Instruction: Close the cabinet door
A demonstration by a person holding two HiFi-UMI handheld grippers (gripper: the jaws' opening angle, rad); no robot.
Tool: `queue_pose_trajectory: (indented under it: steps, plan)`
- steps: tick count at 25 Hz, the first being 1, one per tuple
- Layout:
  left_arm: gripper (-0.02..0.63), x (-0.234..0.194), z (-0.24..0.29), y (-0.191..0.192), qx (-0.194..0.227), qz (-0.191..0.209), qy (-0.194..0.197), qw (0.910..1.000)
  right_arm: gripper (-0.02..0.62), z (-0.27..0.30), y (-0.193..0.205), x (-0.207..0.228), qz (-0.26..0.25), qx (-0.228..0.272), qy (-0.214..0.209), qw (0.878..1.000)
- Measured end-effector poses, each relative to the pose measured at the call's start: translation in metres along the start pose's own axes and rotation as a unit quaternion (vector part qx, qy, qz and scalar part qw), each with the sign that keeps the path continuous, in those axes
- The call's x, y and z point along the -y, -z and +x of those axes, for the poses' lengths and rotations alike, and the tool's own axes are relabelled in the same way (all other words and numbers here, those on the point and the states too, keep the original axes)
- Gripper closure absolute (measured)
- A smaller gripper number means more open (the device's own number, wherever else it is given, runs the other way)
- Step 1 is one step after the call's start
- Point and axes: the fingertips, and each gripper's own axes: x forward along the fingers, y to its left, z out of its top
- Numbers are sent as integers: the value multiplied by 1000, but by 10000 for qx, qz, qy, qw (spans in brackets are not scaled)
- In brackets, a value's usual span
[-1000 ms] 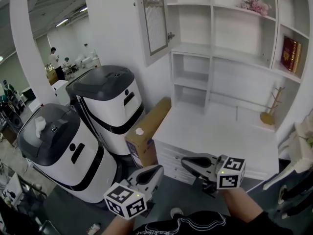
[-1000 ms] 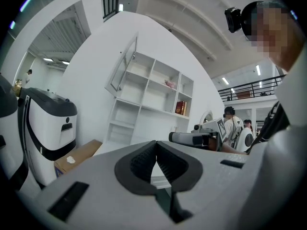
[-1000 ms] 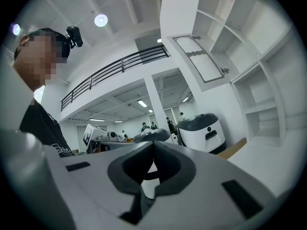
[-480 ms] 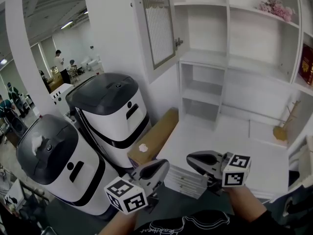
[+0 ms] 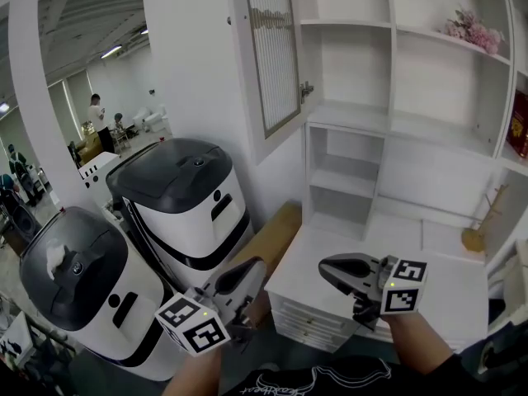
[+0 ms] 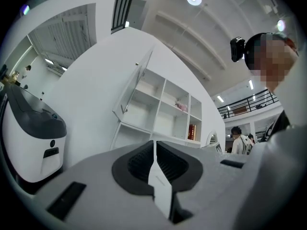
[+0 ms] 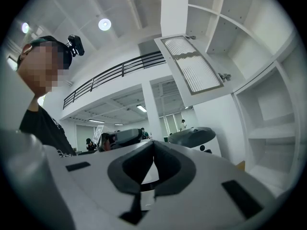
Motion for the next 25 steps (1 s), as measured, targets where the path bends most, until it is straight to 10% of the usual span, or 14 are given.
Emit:
queue_pose_trajectory:
  steps: [14, 25]
  plan:
    - [597, -85, 49, -132, 490, 728, 1292, 9877, 595, 46, -50, 52, -415, 265, 989, 9939]
    - [529, -128, 96, -222, 1147, -133, 2599, 9587, 595, 63, -36, 74, -344, -9, 1777, 9835]
